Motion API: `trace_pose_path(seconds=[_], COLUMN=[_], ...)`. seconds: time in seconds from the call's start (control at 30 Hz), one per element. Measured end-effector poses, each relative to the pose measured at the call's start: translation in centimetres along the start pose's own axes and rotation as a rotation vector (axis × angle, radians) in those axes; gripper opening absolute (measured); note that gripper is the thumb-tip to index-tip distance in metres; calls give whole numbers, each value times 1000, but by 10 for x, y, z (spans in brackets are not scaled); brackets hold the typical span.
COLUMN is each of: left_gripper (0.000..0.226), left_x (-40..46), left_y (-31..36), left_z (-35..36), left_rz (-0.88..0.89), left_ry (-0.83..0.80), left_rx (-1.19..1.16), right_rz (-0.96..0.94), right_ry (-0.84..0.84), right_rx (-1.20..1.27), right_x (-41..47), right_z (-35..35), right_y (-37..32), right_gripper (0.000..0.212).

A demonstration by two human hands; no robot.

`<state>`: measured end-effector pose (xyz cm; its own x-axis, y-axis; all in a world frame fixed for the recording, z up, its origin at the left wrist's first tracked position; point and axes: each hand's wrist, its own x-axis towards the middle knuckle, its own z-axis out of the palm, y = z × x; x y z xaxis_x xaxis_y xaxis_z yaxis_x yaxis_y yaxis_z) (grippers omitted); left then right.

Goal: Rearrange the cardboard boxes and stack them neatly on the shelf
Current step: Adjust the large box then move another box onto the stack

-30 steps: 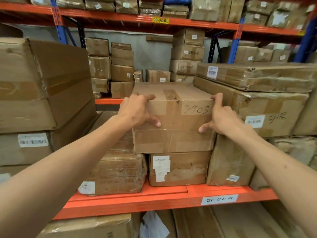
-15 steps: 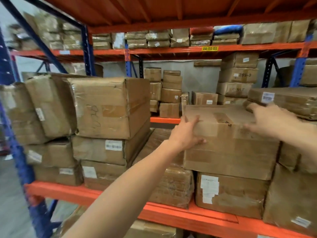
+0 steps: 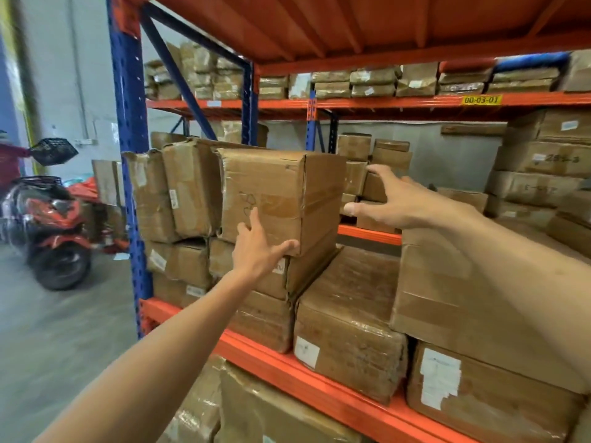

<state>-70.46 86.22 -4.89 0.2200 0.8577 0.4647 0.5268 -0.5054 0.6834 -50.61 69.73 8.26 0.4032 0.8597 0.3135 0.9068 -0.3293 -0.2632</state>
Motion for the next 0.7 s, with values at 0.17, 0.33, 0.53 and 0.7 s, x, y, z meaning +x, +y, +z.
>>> trace_pose_path(seconds=[0.17,0.33,0.53,0.7], left_gripper=[144,153,152,149], left_x=[27,50,66,79], left_y=[-25,-43,-72,-90], left_z=[-27,-40,-30,-20], left_rz=[-113,-60,111,157], left_ry=[-100,-247,-206,-93], left_rx=[-14,-70,-127,-179], right_rz=[-96,-204,-401,-368], right_ry=[9,108,173,130], right_rx=[51,-76,-453,-495], right_x=[26,54,100,127], right_z=[15,32,52,54], right_y=[-59,-100,-133,-141], right_gripper=[110,120,122,128])
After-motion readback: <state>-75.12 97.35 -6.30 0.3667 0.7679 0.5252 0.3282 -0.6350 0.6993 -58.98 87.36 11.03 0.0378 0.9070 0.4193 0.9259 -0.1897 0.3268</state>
